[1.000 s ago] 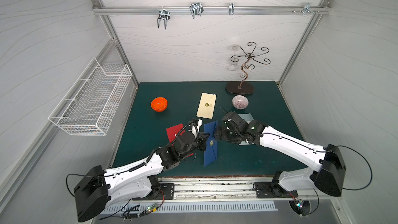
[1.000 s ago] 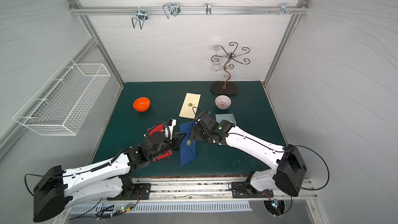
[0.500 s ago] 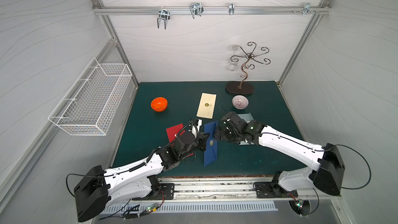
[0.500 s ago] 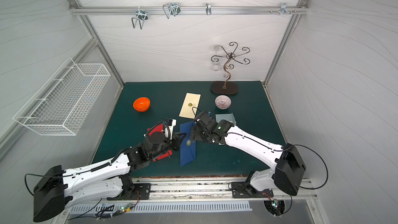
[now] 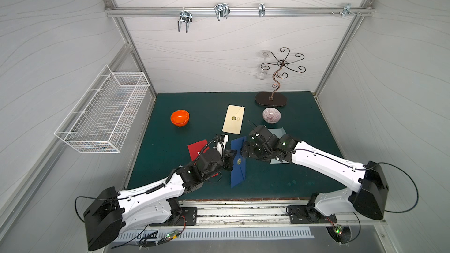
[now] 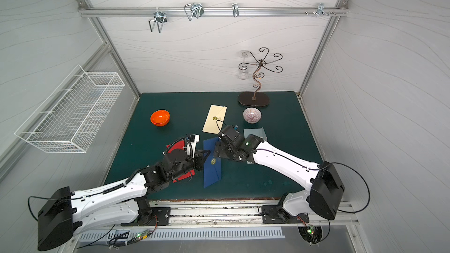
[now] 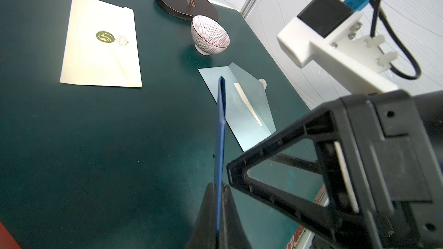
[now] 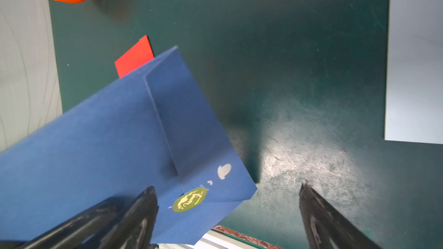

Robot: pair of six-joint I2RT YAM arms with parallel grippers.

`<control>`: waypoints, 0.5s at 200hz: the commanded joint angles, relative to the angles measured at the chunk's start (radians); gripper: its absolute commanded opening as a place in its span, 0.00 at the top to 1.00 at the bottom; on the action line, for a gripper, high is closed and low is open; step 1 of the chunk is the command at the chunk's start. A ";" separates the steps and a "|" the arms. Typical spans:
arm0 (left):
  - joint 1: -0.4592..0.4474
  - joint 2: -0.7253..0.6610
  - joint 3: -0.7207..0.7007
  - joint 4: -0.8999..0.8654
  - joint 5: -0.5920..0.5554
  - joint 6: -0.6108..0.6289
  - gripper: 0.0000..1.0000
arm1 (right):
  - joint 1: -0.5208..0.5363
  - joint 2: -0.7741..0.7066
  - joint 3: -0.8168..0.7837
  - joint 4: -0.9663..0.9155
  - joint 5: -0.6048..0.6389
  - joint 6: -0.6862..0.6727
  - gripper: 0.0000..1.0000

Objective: Open the envelope
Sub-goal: Open the envelope flap on the envelope.

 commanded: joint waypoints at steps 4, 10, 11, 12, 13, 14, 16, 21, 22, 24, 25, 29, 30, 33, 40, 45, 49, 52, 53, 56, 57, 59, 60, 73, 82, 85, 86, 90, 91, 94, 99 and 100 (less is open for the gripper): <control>-0.005 -0.008 -0.012 0.090 0.027 0.029 1.00 | 0.002 0.005 0.012 -0.082 0.069 0.094 0.06; -0.005 -0.010 -0.013 0.088 0.027 0.029 1.00 | -0.001 0.004 0.008 -0.078 0.064 0.104 0.06; -0.005 -0.010 -0.013 0.088 0.028 0.030 1.00 | -0.002 0.003 0.007 -0.076 0.061 0.104 0.06; -0.005 -0.010 -0.013 0.087 0.028 0.031 1.00 | -0.002 0.003 0.007 -0.073 0.060 0.103 0.06; -0.006 -0.010 -0.013 0.088 0.027 0.032 1.00 | -0.002 0.003 0.006 -0.071 0.058 0.102 0.06; -0.005 -0.011 -0.014 0.088 0.028 0.032 1.00 | -0.003 0.003 0.005 -0.068 0.055 0.100 0.06; -0.005 -0.012 -0.013 0.086 0.027 0.032 1.00 | -0.003 0.001 0.003 -0.061 0.050 0.096 0.06; -0.005 -0.014 -0.014 0.083 0.030 0.034 1.00 | -0.004 -0.001 0.002 -0.047 0.038 0.087 0.06; -0.006 -0.015 -0.014 0.083 0.029 0.035 1.00 | -0.004 -0.001 0.002 -0.045 0.036 0.085 0.06; -0.005 -0.016 -0.013 0.082 0.030 0.035 1.00 | -0.004 -0.002 0.001 -0.039 0.033 0.081 0.06; -0.005 -0.017 -0.013 0.081 0.029 0.036 1.00 | -0.004 -0.003 0.000 -0.037 0.031 0.080 0.06; -0.005 -0.017 -0.014 0.080 0.029 0.038 1.00 | -0.004 -0.005 0.000 -0.027 0.023 0.074 0.06; -0.005 -0.018 -0.013 0.080 0.030 0.038 1.00 | -0.003 -0.007 0.000 -0.025 0.019 0.072 0.06; -0.006 -0.020 -0.013 0.079 0.030 0.039 1.00 | -0.002 -0.008 -0.001 -0.017 0.011 0.068 0.06; -0.005 -0.022 -0.014 0.079 0.030 0.042 1.00 | -0.001 -0.014 -0.004 0.004 -0.008 0.052 0.05; -0.005 -0.022 -0.012 0.078 0.029 0.044 1.00 | -0.001 -0.018 -0.008 0.020 -0.016 0.041 0.05; -0.005 -0.022 -0.011 0.077 0.029 0.046 1.00 | 0.000 -0.021 -0.012 0.032 -0.021 0.037 0.05; -0.005 -0.021 -0.010 0.075 0.030 0.047 1.00 | 0.000 -0.024 -0.015 0.039 -0.023 0.036 0.05; -0.005 -0.021 -0.009 0.075 0.031 0.048 1.00 | 0.001 -0.025 -0.016 0.041 -0.023 0.036 0.05; -0.005 -0.020 -0.007 0.072 0.030 0.049 1.00 | 0.001 -0.026 -0.019 0.046 -0.023 0.035 0.05; -0.005 -0.020 -0.007 0.072 0.031 0.049 1.00 | 0.001 -0.027 -0.019 0.048 -0.023 0.035 0.05; -0.005 -0.020 -0.006 0.071 0.032 0.049 1.00 | 0.001 -0.028 -0.021 0.049 -0.024 0.035 0.05; -0.005 -0.019 -0.006 0.071 0.032 0.049 1.00 | 0.001 -0.030 -0.022 0.050 -0.024 0.035 0.05; -0.006 -0.013 -0.002 0.066 0.037 0.045 1.00 | 0.001 -0.031 -0.028 0.049 -0.020 0.043 0.05; -0.006 -0.009 -0.002 0.069 0.041 0.040 1.00 | 0.001 -0.029 -0.027 0.041 -0.014 0.045 0.05; -0.006 -0.007 -0.001 0.069 0.042 0.038 1.00 | 0.001 -0.026 -0.026 0.036 -0.012 0.047 0.05; -0.005 -0.007 -0.002 0.069 0.043 0.037 1.00 | 0.001 -0.025 -0.025 0.035 -0.012 0.047 0.05; -0.005 -0.005 -0.001 0.069 0.044 0.034 1.00 | 0.001 -0.022 -0.022 0.029 -0.010 0.047 0.05; -0.005 -0.005 0.000 0.068 0.044 0.033 1.00 | 0.001 -0.021 -0.022 0.028 -0.009 0.048 0.05; -0.005 -0.004 0.002 0.069 0.045 0.033 1.00 | 0.001 -0.020 -0.019 0.022 -0.008 0.050 0.05; -0.005 -0.002 0.004 0.067 0.045 0.033 1.00 | 0.001 -0.015 -0.016 0.013 -0.002 0.051 0.05; -0.005 -0.002 0.004 0.067 0.046 0.033 1.00 | 0.001 -0.013 -0.016 0.011 -0.002 0.052 0.05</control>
